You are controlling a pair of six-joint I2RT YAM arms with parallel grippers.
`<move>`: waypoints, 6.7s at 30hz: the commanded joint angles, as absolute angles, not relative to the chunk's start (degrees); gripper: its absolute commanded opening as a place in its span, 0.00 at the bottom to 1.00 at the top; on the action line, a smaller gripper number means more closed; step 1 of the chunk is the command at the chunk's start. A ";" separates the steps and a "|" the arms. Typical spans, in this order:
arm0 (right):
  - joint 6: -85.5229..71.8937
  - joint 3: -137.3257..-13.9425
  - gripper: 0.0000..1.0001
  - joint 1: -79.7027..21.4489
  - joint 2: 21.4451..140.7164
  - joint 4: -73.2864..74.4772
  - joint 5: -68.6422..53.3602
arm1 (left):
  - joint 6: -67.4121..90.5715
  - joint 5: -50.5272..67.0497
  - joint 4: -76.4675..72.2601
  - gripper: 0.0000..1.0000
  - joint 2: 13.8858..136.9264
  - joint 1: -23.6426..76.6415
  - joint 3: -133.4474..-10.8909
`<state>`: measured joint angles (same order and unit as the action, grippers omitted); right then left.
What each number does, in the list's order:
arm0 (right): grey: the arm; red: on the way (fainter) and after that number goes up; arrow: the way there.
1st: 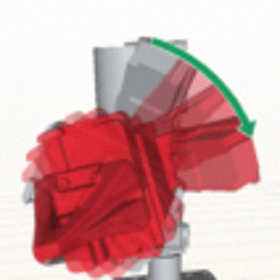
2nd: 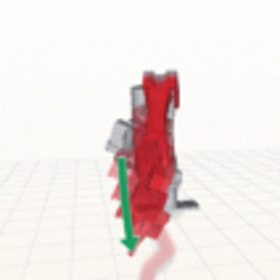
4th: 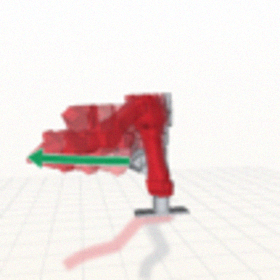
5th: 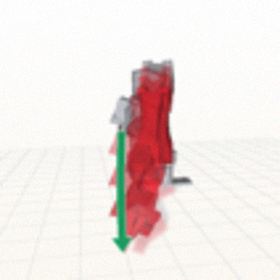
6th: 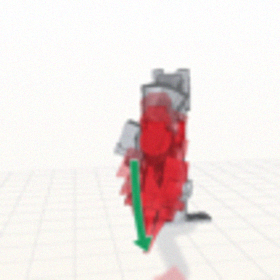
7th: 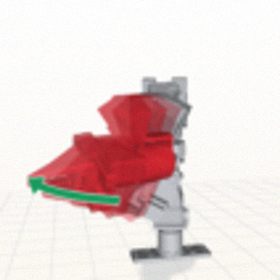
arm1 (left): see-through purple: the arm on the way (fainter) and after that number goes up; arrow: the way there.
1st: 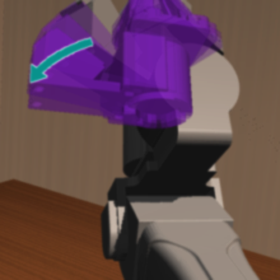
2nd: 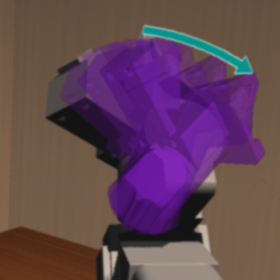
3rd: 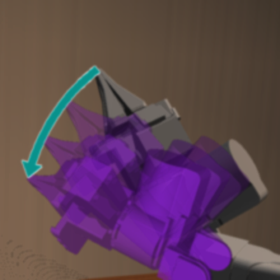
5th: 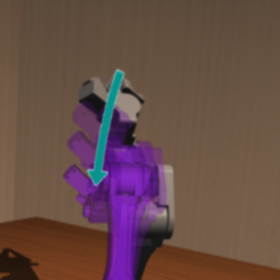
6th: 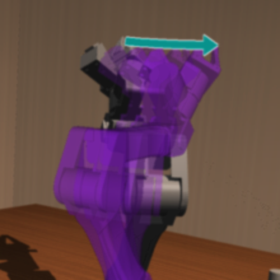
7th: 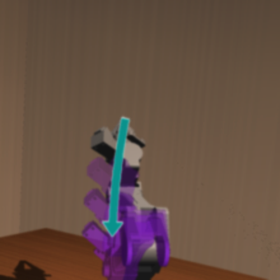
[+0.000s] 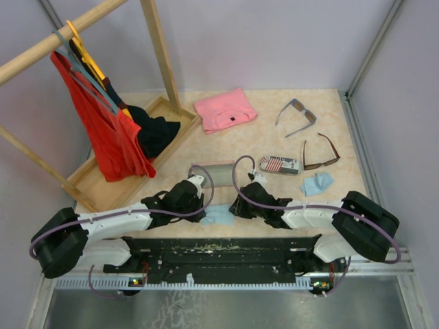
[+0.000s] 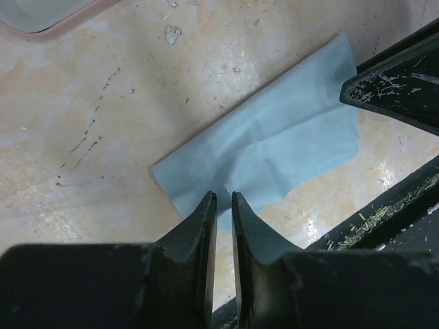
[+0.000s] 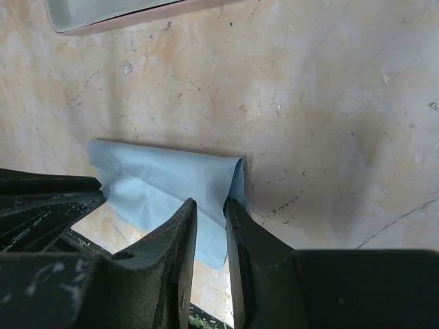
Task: Organize the sunglasses
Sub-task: Fold the glasses cleaning cloth at the center of the board.
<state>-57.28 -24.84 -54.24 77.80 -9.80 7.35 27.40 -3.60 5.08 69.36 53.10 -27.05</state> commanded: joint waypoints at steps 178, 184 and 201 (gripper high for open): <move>-43.95 -37.09 0.24 -53.58 81.94 -3.48 13.01 | 27.30 -2.99 4.47 0.23 70.13 52.92 -27.05; -42.84 -37.23 0.24 -53.54 81.66 -3.49 12.70 | 27.20 -2.86 4.48 0.23 70.43 52.94 -27.36; -40.61 -35.29 0.24 -53.55 79.40 -7.12 10.57 | 27.37 -2.71 4.40 0.22 70.83 52.92 -27.32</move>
